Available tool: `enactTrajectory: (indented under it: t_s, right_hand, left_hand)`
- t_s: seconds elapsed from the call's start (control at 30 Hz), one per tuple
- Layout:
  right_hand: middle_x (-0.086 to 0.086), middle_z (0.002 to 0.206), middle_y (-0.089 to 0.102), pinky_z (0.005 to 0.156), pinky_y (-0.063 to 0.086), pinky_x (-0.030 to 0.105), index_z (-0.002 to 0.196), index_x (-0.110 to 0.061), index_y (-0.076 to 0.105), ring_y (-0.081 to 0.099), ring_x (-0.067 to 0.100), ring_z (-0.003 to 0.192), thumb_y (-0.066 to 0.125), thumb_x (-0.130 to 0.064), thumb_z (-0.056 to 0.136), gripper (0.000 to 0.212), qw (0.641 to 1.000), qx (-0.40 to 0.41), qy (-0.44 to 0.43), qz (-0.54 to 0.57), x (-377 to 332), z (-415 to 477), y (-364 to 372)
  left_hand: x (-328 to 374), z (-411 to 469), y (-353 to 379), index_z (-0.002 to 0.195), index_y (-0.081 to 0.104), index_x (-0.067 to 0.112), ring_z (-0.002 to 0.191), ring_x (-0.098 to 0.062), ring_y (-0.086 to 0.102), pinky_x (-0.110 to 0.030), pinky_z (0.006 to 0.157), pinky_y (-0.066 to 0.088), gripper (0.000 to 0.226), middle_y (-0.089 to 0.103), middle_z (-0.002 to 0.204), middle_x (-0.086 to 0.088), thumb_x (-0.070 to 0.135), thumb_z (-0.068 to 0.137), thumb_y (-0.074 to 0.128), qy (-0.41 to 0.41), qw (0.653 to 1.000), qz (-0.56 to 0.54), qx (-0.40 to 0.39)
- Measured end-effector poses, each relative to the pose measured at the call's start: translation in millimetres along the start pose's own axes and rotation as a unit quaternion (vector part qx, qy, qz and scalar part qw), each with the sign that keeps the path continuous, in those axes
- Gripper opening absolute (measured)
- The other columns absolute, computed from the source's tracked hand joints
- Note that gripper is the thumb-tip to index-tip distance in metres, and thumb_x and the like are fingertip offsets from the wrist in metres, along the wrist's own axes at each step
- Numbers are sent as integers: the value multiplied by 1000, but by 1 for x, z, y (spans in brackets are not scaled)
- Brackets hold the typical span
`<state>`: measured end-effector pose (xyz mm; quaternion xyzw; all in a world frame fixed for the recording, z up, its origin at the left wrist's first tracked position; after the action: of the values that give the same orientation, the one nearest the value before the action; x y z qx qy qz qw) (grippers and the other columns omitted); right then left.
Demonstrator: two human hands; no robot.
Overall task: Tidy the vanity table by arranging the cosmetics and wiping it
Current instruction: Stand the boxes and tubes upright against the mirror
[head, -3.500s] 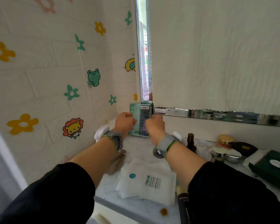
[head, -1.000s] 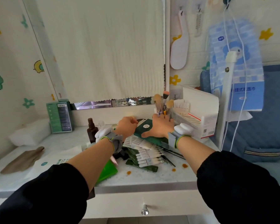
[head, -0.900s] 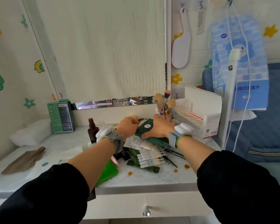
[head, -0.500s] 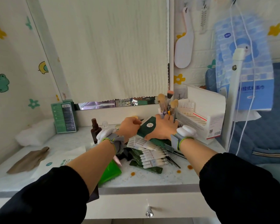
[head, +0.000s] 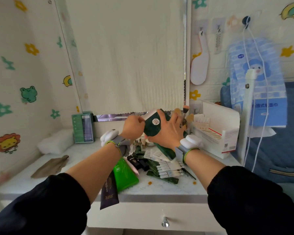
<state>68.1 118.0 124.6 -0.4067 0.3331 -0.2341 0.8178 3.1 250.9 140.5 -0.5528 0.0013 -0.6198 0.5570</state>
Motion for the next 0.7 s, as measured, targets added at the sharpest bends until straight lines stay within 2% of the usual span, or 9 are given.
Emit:
enactTrajectory:
  t_s: [0.13, 0.33, 0.47, 0.57, 0.7]
  right_hand:
    - [17, 145, 14, 98, 33, 57, 148, -36, 5, 18, 42, 134, 74, -62, 59, 116, 1000, 3, -3, -15, -20, -10, -2]
    - [18, 143, 16, 96, 40, 57, 149, -33, 2, 25, 42, 130, 81, -50, 59, 121, 1000, -17, -5, 21, -55, -25, 0]
    - [18, 141, 16, 90, 46, 54, 149, -30, 0, 29, 42, 126, 84, -48, 56, 127, 999, -28, -18, 31, -74, -36, 1]
    - [19, 140, 16, 88, 47, 50, 149, -24, -4, 29, 41, 125, 84, -50, 54, 133, 998, -44, -38, 36, -86, -45, 5]
    - [21, 143, 12, 88, 46, 50, 150, -22, -8, 28, 40, 127, 85, -50, 53, 138, 997, -58, -45, 13, -96, -56, 13]
  left_hand:
    - [-2, -9, -25, 92, 71, 6, 85, -33, 67, -43, 83, 56, 17, 65, 103, -20, 8, 89, 54, 11, 1000, -1, 23]
    - [-15, -29, -60, 76, 66, 26, 83, -29, 65, -43, 82, 57, 19, 63, 97, -17, 12, 85, 59, 47, 998, -10, 45]
    - [-24, -51, -80, 83, 72, 22, 83, -30, 64, -41, 81, 56, 15, 66, 92, -16, 13, 84, 61, 44, 997, -26, 62]
    - [-33, -72, -93, 96, 75, 15, 79, -22, 63, -28, 80, 53, 19, 67, 87, -6, 9, 87, 58, 24, 996, -48, 76]
    - [-55, -90, -99, 95, 74, 20, 79, -18, 62, -29, 79, 53, 22, 67, 86, -1, 10, 90, 55, -21, 991, -96, 93]
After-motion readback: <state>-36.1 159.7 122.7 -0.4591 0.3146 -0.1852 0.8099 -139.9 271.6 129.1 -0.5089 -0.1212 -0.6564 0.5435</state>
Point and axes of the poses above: each hand's wrist, its own z-axis towards the middle knuckle, its own y-axis out of the palm, x = y × z, the point moved 6 cm from there along z, towards the middle knuckle
